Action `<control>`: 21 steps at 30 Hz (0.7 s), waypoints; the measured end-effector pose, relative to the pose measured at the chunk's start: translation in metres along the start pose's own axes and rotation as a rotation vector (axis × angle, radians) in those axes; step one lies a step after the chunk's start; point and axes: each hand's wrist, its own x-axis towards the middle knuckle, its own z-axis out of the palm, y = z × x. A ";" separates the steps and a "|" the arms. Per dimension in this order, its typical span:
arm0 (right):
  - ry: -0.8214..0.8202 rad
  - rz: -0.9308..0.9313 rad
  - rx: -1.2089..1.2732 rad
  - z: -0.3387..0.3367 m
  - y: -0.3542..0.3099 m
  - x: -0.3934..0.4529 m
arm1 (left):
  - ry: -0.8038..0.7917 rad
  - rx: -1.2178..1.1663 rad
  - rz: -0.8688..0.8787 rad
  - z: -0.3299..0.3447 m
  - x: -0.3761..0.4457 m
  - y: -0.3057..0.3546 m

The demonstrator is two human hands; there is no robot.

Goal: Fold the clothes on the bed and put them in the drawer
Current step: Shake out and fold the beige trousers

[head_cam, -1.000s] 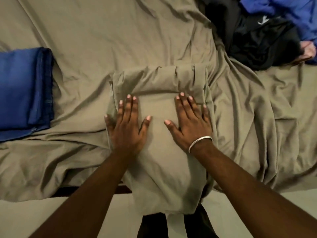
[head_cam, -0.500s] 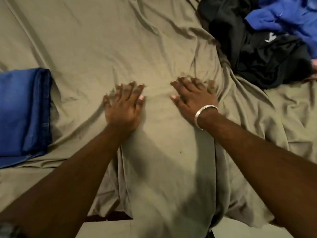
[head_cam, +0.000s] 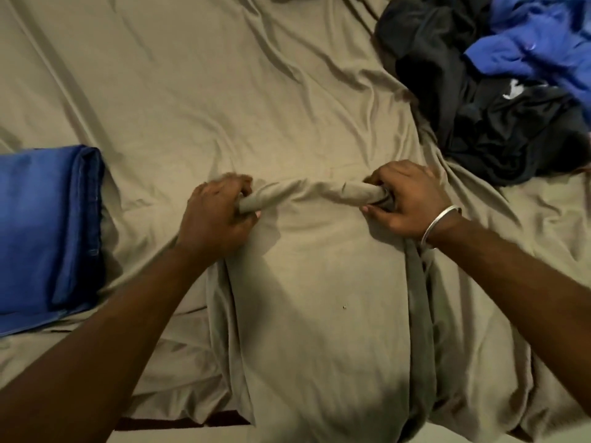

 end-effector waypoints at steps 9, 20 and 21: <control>-0.141 0.072 0.354 -0.107 -0.016 0.055 | -0.163 -0.205 -0.111 -0.121 0.045 0.042; 0.192 -0.041 0.153 -0.194 -0.043 0.103 | 0.328 -0.037 0.053 -0.183 0.088 0.083; 0.160 -0.059 0.155 -0.187 -0.046 0.083 | 0.290 -0.037 0.094 -0.175 0.071 0.081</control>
